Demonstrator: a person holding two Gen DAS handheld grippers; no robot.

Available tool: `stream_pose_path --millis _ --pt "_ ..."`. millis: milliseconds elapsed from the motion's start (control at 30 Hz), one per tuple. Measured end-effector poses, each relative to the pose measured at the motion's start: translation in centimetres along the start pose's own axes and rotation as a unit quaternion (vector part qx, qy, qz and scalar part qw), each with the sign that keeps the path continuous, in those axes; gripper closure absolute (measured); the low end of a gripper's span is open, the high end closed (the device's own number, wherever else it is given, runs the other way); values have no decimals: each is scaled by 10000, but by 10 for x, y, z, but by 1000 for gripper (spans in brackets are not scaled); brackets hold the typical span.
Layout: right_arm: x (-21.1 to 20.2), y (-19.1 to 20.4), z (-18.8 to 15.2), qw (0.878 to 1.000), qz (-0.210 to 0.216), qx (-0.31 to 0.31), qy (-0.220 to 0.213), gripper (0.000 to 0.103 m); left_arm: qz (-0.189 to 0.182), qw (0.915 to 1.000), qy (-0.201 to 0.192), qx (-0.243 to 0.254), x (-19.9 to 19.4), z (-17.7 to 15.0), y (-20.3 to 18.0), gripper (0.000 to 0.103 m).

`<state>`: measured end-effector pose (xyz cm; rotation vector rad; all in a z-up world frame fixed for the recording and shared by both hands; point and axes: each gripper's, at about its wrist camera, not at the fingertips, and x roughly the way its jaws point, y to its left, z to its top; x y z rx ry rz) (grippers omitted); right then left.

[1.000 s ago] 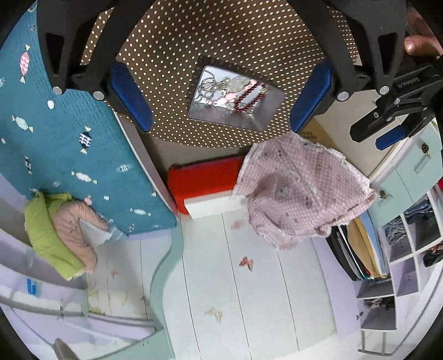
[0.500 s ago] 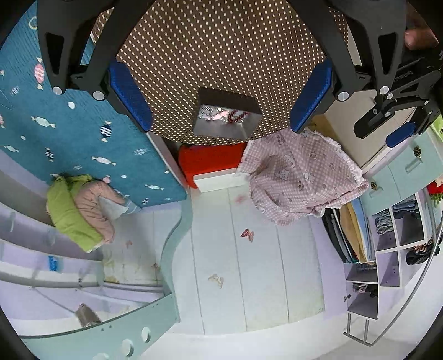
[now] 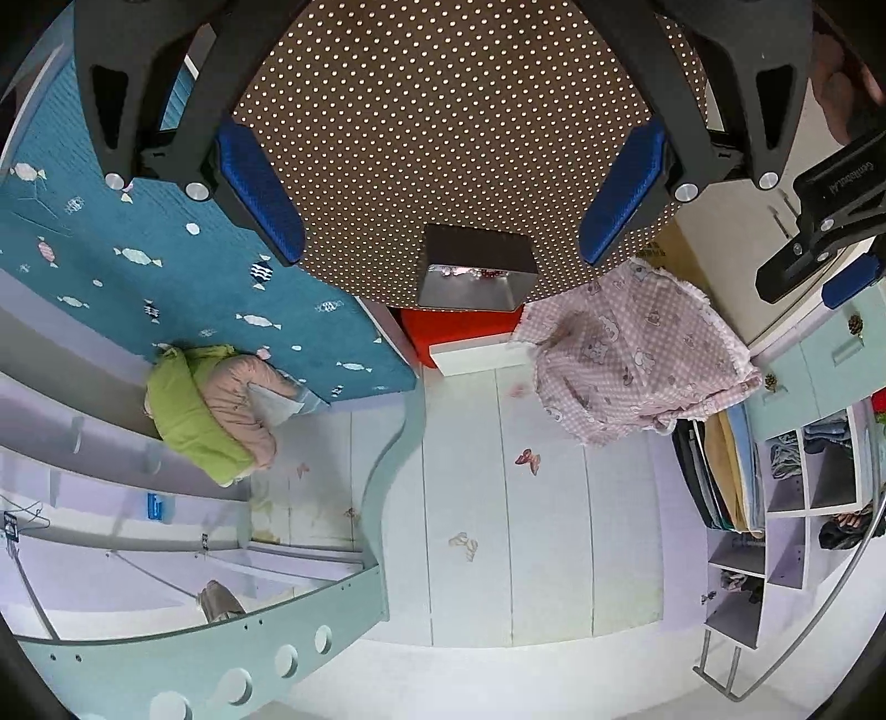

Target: Organize jewelry

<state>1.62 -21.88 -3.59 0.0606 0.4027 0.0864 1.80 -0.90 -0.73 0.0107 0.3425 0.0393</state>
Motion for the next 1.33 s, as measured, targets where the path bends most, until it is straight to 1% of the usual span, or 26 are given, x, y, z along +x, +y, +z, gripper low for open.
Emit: stream_pose_path --millis 367,667,833,1000,1133,1333 --pt "-11 14 -5 9999 92 -76 -105 7 298 9994 -109 134 -16 -9 4 5" --pt "-14 19 -6 9998 83 -125 -130 7 220 9996 -146 53 -22 -7 10 5" --pt "-13 21 -6 9998 114 -114 -118 7 243 9996 -145 -37 -22 -5 14 5" --pt "-12 24 -8 9998 138 -125 -82 7 146 9997 -163 -131 -22 -6 18 5" --pt "-12 25 -9 9998 148 -115 -77 7 178 9997 -165 -43 -21 -4 14 5" --pt "-12 26 -9 9998 155 -110 -76 7 190 9997 -122 -54 -20 -4 13 5"
